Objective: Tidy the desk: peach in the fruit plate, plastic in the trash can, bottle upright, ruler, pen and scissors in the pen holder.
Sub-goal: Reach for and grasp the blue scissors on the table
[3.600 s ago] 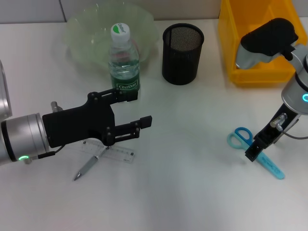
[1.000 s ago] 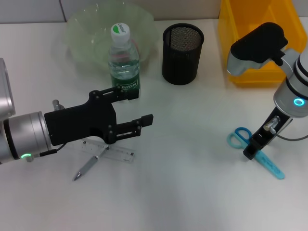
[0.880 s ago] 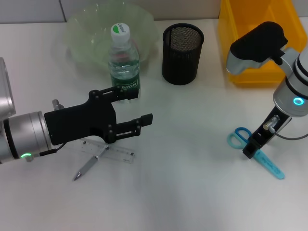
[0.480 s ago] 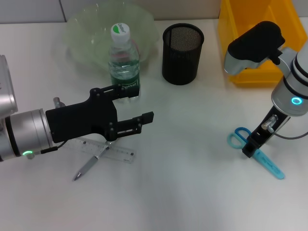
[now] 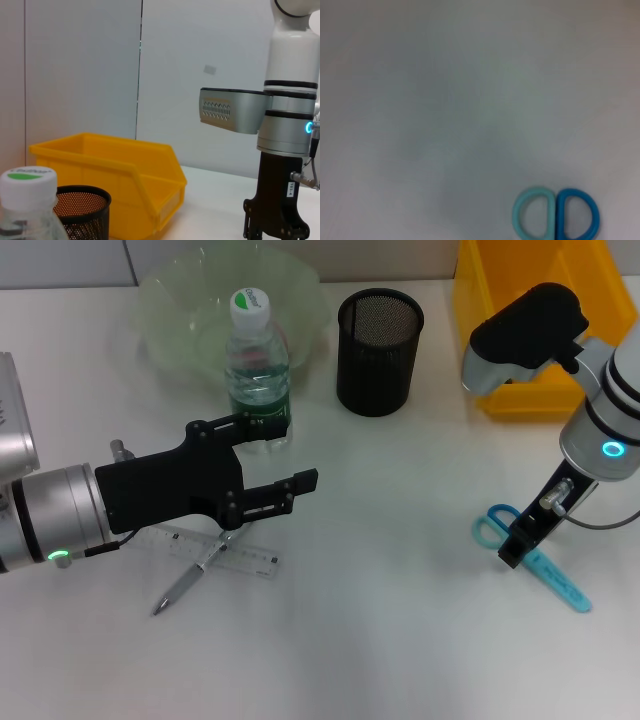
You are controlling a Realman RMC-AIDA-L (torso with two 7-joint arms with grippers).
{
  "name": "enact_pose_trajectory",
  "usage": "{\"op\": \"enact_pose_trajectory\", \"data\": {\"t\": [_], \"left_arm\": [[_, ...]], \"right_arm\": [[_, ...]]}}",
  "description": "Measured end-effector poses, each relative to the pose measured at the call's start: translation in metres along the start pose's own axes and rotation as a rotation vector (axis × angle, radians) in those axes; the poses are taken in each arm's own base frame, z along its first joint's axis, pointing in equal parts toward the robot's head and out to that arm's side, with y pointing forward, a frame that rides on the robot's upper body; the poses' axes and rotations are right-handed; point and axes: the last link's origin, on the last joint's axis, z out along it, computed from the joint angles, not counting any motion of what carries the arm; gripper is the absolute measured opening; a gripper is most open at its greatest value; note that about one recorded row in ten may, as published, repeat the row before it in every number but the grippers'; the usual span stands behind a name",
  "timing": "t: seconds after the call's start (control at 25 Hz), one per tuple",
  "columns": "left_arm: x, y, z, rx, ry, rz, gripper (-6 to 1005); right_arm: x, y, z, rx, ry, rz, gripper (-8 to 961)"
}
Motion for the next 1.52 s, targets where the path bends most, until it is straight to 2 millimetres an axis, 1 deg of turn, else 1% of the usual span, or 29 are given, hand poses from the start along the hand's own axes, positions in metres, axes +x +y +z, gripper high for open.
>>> {"op": "enact_pose_trajectory", "data": {"t": [0.48, 0.92, 1.12, 1.36, 1.52], "left_arm": [[0.0007, -0.0011, 0.0009, 0.002, -0.001, 0.003, 726], [0.0015, -0.002, 0.0018, 0.002, -0.002, 0.006, 726], [0.0014, -0.0019, 0.0018, 0.002, -0.002, 0.005, 725], [0.0011, -0.002, 0.0016, 0.004, -0.003, 0.005, 725], [0.0009, -0.0019, 0.0014, 0.004, -0.003, 0.004, 725]], "right_arm": [[0.0015, 0.0015, 0.0016, -0.003, 0.01, -0.006, 600], [0.0027, 0.0027, 0.0029, -0.004, 0.023, -0.011, 555], [0.0023, 0.003, 0.0026, -0.003, 0.022, -0.013, 512], [0.0021, 0.003, 0.0023, -0.002, 0.021, -0.014, 513], [0.002, 0.003, 0.0023, -0.002, 0.021, -0.014, 391]]}}
